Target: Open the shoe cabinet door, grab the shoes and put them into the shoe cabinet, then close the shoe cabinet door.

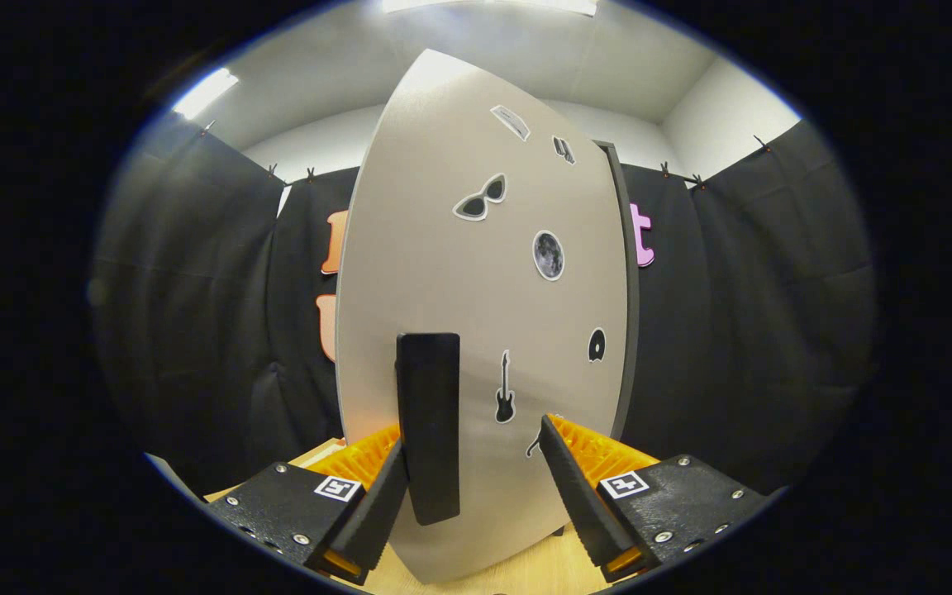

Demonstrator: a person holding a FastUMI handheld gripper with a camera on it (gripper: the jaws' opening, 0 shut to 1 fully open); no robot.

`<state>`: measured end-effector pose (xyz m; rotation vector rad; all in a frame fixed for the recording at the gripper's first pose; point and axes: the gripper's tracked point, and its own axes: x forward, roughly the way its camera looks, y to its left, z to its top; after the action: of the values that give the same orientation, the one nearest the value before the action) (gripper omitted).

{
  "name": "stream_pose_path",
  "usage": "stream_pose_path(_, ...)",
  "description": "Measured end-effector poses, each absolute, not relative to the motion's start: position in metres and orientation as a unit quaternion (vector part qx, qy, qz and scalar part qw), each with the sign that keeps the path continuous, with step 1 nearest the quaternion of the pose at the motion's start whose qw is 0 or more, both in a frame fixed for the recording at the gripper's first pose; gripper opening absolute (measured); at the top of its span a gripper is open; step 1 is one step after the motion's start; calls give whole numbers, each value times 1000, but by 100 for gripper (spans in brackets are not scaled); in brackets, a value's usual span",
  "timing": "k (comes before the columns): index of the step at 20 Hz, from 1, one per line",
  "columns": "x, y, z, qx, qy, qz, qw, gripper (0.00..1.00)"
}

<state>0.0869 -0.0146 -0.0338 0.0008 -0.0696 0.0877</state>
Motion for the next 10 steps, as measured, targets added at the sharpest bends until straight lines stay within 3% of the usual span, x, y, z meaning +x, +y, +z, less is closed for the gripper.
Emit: stream_pose_path(10,112,15,-30,5,-41,-27,999,90)
